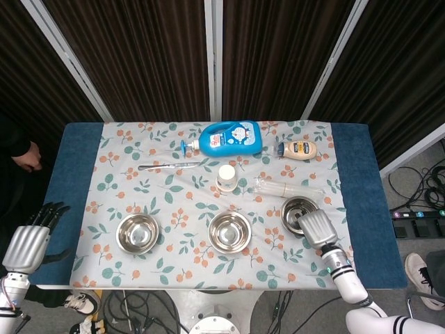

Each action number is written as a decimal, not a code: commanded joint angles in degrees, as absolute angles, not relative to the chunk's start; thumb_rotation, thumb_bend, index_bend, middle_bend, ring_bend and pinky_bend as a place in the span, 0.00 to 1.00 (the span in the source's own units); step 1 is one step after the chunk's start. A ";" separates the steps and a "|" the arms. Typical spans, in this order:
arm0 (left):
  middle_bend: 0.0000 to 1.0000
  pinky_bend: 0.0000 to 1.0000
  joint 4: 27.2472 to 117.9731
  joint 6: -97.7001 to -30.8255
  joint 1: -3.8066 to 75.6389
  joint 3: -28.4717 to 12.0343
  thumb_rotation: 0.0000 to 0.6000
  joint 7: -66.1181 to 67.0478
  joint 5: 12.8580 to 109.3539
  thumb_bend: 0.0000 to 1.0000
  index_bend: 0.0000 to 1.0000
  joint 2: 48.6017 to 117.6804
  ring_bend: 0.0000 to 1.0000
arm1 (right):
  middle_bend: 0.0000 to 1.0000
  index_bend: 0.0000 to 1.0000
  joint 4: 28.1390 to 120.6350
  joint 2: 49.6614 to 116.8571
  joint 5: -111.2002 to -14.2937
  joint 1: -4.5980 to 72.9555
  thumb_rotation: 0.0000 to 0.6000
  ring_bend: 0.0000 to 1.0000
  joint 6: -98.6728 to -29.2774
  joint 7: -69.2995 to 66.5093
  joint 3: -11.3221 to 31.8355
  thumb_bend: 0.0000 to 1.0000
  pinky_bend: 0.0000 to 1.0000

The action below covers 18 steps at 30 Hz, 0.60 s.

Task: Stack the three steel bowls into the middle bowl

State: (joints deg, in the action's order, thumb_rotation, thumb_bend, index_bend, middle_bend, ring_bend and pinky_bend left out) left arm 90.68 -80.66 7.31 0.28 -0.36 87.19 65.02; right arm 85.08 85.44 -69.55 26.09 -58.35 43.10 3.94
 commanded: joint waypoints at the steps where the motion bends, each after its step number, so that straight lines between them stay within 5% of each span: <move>1: 0.22 0.23 90.53 -80.44 7.36 0.43 1.00 -0.11 87.22 0.14 0.20 65.09 0.13 | 0.50 0.49 84.02 86.28 -69.59 26.57 1.00 0.63 -58.29 42.93 3.62 0.22 0.62; 18: 0.22 0.23 89.95 -79.72 7.53 0.45 1.00 -0.36 86.69 0.14 0.20 65.55 0.13 | 0.65 0.70 81.94 88.35 -67.36 28.34 1.00 0.67 -58.17 44.23 2.80 0.38 0.63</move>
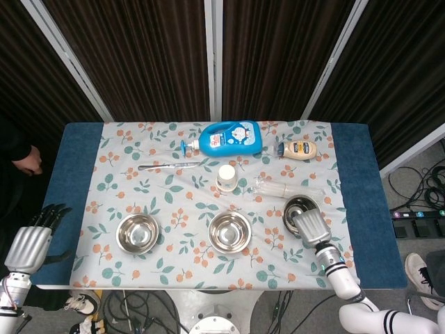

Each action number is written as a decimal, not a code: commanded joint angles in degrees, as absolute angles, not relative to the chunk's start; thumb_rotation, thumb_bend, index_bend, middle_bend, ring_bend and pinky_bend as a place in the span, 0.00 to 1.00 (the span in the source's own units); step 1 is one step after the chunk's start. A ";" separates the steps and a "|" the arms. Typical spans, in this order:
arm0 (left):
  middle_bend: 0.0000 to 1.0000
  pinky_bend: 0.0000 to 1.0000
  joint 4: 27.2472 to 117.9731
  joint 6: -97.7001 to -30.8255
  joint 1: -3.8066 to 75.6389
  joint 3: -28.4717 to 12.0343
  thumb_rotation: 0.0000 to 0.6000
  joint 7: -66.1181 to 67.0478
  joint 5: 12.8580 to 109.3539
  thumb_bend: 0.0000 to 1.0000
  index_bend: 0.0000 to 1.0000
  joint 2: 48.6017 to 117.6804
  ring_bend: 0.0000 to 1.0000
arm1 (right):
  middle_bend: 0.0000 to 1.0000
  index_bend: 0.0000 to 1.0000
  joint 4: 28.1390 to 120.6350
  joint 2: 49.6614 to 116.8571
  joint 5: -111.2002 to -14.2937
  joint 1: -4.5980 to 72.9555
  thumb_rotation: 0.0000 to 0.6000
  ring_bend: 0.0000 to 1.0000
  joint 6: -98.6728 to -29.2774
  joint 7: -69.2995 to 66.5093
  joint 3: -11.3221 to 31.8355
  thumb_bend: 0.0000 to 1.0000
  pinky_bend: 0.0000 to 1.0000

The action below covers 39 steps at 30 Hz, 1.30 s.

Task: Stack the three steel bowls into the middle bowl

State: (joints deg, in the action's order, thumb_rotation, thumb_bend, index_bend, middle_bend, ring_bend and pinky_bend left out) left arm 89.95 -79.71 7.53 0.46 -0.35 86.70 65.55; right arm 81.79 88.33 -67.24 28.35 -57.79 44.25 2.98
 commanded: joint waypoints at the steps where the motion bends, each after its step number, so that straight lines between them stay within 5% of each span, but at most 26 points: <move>1: 0.22 0.23 89.93 -79.73 7.51 0.45 1.00 -0.42 86.68 0.14 0.20 65.57 0.13 | 0.65 0.70 82.21 88.24 -67.54 28.33 1.00 0.67 -58.49 44.16 2.71 0.38 0.63; 16: 0.22 0.23 90.28 -80.66 7.45 -0.25 1.00 -1.26 86.47 0.14 0.20 65.48 0.13 | 0.65 0.70 95.38 89.00 -68.68 34.51 1.00 0.67 -58.10 50.13 5.81 0.38 0.63; 31: 0.22 0.23 89.20 -81.48 7.02 -0.62 1.00 -4.46 86.27 0.14 0.20 65.05 0.13 | 0.64 0.70 96.27 96.70 -64.58 40.83 1.00 0.67 -56.83 56.87 5.71 0.37 0.63; 36: 0.22 0.23 88.85 -81.60 7.01 -0.61 1.00 -5.06 86.51 0.14 0.20 65.08 0.13 | 0.58 0.57 97.81 95.12 -61.94 42.29 1.00 0.66 -54.54 56.35 5.25 0.03 0.63; 39: 0.22 0.23 88.75 -81.52 7.02 -0.68 1.00 -5.41 86.37 0.14 0.20 65.13 0.13 | 0.48 0.47 98.50 94.44 -59.51 43.23 1.00 0.65 -53.76 56.88 4.97 0.00 0.63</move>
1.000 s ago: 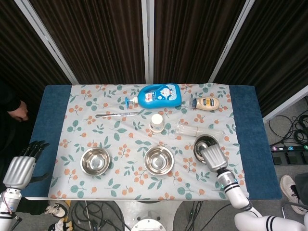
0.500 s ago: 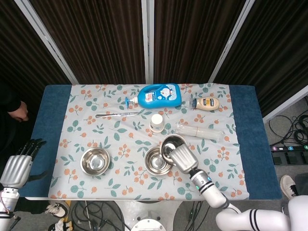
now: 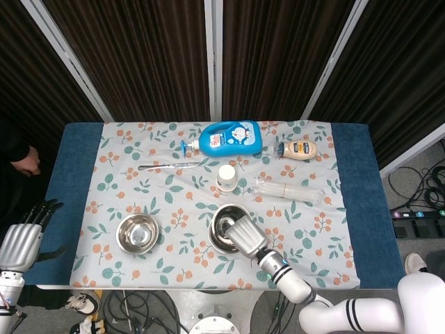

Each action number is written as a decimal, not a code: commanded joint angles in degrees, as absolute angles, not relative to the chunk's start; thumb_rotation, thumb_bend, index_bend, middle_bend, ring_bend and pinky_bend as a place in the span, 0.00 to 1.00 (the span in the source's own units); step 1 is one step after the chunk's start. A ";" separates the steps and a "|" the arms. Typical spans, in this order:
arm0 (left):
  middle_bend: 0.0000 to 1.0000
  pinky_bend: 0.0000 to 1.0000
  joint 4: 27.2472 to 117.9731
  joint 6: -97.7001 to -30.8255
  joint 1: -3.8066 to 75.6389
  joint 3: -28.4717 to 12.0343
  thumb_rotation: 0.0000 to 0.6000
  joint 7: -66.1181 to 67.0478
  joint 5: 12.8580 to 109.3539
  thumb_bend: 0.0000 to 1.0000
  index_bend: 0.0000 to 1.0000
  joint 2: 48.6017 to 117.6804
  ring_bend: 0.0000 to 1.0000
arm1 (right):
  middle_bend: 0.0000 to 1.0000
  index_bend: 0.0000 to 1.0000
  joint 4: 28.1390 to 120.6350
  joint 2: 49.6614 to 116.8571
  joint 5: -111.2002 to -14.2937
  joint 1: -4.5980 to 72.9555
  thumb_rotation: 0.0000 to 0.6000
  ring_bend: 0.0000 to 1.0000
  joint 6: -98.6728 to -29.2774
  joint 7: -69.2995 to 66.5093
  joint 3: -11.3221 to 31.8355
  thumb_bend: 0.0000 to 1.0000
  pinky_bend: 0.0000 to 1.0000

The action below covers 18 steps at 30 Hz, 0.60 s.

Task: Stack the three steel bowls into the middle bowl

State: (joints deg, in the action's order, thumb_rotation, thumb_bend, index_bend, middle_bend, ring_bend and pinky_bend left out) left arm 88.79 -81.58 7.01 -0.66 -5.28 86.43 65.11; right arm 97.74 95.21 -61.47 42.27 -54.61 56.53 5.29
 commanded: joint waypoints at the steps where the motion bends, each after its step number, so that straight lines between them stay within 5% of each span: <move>1: 0.22 0.23 88.71 -81.52 7.04 -0.70 1.00 -5.50 86.39 0.14 0.20 65.12 0.13 | 0.45 0.45 98.77 94.21 -58.74 43.59 1.00 0.65 -53.74 57.19 4.86 0.00 0.63; 7: 0.22 0.23 88.86 -81.75 7.04 -0.71 1.00 -5.33 86.68 0.14 0.20 65.04 0.13 | 0.35 0.33 100.26 93.24 -57.52 44.61 1.00 0.65 -55.61 58.49 4.09 0.00 0.63; 18: 0.22 0.23 92.05 -82.20 7.67 -0.60 1.00 -2.53 88.62 0.14 0.20 63.89 0.13 | 0.35 0.32 109.65 85.75 -60.01 45.16 1.00 0.65 -60.87 58.07 5.22 0.00 0.64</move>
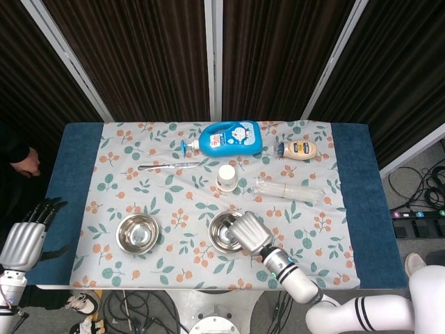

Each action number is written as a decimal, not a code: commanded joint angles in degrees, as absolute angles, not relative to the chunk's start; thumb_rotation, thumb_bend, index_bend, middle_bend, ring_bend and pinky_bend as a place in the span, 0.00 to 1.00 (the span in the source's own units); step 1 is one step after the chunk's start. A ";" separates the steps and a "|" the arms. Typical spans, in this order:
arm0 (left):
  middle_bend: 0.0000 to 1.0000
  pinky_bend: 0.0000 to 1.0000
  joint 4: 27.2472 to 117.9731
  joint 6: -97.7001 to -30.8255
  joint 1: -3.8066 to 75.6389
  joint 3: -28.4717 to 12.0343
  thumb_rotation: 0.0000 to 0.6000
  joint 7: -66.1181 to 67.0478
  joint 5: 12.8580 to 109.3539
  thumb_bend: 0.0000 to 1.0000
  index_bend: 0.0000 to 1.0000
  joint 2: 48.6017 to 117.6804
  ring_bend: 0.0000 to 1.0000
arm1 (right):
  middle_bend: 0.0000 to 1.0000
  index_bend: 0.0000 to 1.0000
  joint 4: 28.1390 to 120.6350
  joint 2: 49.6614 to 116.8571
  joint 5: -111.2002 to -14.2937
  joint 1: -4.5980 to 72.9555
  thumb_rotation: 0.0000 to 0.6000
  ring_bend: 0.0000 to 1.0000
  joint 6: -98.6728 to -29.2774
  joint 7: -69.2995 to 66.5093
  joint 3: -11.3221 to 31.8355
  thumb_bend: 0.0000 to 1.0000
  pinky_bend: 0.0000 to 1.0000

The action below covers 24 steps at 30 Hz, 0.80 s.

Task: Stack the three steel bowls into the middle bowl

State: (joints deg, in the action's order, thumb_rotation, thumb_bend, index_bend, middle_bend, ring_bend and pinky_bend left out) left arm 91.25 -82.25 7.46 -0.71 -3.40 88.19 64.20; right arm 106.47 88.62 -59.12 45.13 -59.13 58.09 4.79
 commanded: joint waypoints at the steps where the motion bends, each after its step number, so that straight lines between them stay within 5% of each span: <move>1: 0.22 0.23 92.64 -81.95 7.80 -0.45 1.00 -1.75 88.81 0.14 0.20 63.73 0.13 | 0.35 0.32 111.10 84.41 -60.35 45.01 1.00 0.65 -61.62 57.96 5.36 0.00 0.64; 13: 0.22 0.23 100.68 -70.20 12.75 5.49 1.00 15.91 95.86 0.14 0.24 60.96 0.13 | 0.35 0.32 117.30 71.93 -61.15 41.07 1.00 0.65 -69.57 51.13 8.44 0.00 0.64; 24: 0.23 0.29 97.31 -61.20 17.96 4.26 1.00 26.59 94.49 0.15 0.24 68.19 0.16 | 0.36 0.32 118.20 62.98 -64.65 34.83 1.00 0.65 -74.38 39.40 8.87 0.00 0.64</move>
State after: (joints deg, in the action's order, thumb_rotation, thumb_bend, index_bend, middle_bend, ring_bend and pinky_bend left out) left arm 98.25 -62.14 17.12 4.64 25.59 94.93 67.15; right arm 118.20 64.29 -63.41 36.21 -73.44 41.20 9.13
